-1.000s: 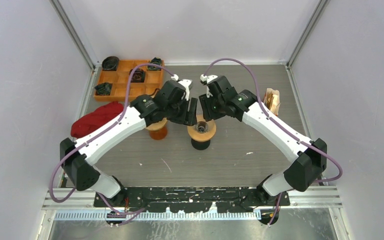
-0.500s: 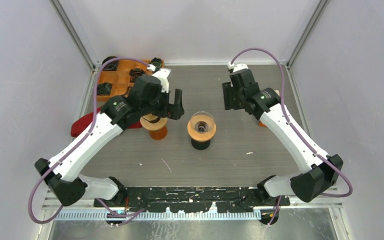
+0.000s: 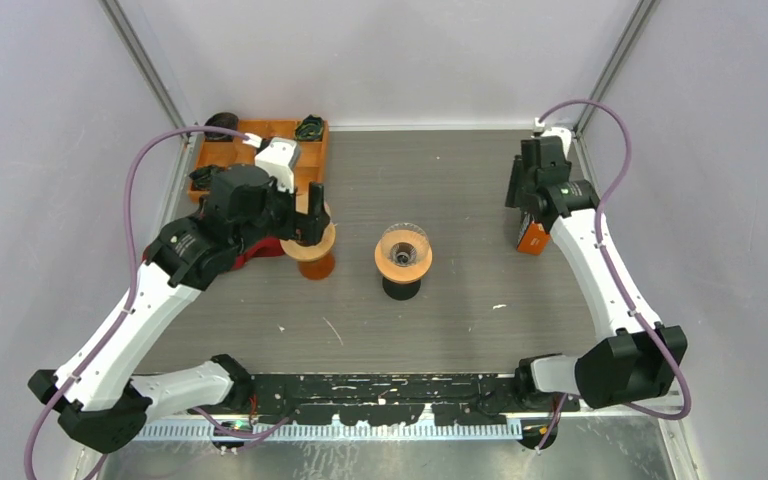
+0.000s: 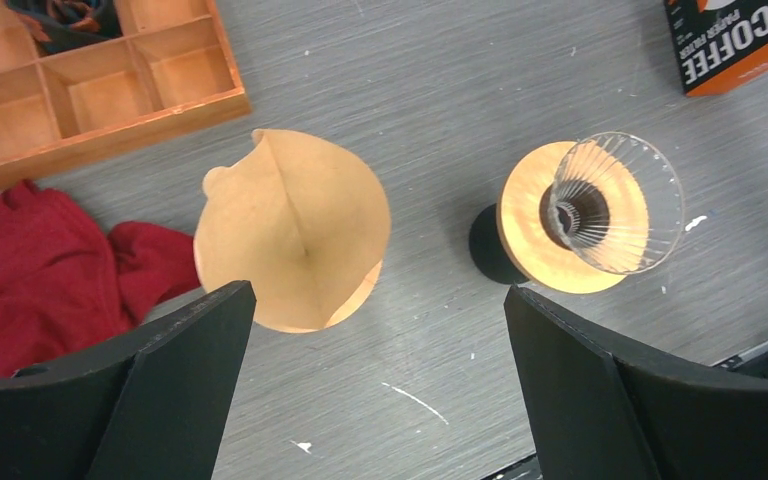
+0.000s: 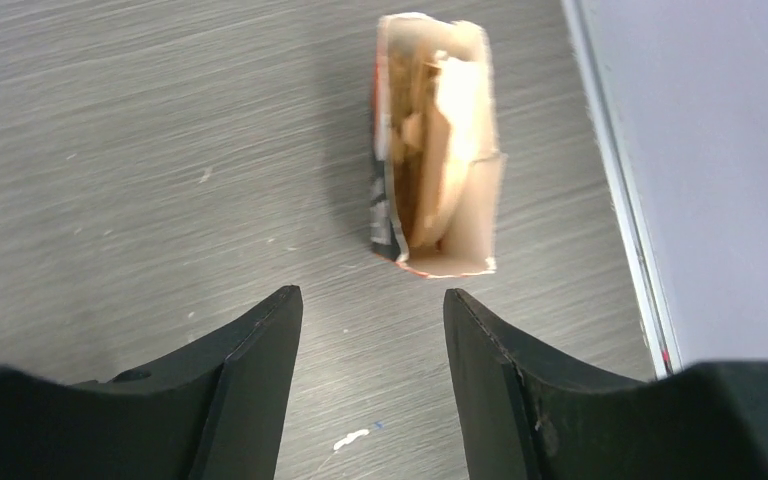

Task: Place the coffee filter in the dripper
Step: Pick up a coffee filter from the coffee filter holder.

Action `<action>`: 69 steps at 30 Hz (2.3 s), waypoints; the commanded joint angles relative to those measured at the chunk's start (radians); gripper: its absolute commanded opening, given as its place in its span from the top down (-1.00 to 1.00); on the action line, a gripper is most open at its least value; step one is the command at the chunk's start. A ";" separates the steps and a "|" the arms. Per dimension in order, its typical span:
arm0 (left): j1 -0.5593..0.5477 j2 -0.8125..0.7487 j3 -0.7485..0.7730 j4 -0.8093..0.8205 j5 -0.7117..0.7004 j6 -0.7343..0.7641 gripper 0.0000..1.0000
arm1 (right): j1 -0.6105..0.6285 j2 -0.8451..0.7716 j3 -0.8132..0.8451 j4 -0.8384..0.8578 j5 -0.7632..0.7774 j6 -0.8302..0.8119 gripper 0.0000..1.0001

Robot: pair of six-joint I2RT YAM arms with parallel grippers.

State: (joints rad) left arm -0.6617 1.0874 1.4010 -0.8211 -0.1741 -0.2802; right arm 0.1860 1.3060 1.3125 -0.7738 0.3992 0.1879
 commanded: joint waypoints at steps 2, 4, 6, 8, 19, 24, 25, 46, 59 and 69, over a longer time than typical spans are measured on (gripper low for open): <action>0.005 -0.071 -0.041 0.074 -0.092 0.078 -0.98 | -0.104 -0.039 -0.080 0.172 0.054 0.059 -0.20; 0.004 -0.097 -0.070 0.108 -0.110 0.089 -0.99 | -0.136 -0.036 -0.117 0.231 0.054 0.078 -0.20; 0.004 -0.118 -0.095 0.131 -0.113 0.100 -0.98 | -0.163 -0.027 -0.137 0.266 0.049 0.088 -0.18; 0.006 -0.135 -0.120 0.148 -0.115 0.114 -0.98 | -0.183 -0.011 -0.147 0.307 0.045 0.088 -0.16; 0.051 -0.131 -0.159 0.161 -0.093 0.115 -0.98 | -0.231 0.106 -0.148 0.400 -0.042 0.066 0.17; 0.074 -0.131 -0.165 0.167 -0.071 0.112 -0.99 | -0.247 0.149 -0.139 0.410 -0.046 0.061 0.30; 0.080 -0.131 -0.166 0.171 -0.057 0.111 -0.98 | -0.249 0.156 -0.140 0.412 -0.045 0.061 0.32; 0.137 -0.132 -0.187 0.201 0.028 0.089 -0.99 | -0.252 0.073 -0.149 0.380 -0.063 0.055 0.99; 0.159 -0.127 -0.192 0.212 0.082 0.075 -0.98 | -0.242 -0.030 -0.075 0.256 -0.085 0.080 0.99; 0.168 -0.113 -0.183 0.217 0.166 0.049 -0.99 | -0.143 -0.120 -0.027 0.188 -0.128 0.076 0.99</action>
State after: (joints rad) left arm -0.5007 0.9722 1.2053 -0.6697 -0.0673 -0.2096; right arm -0.0120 1.2385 1.2247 -0.5701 0.2932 0.2611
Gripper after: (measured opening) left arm 0.993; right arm 0.033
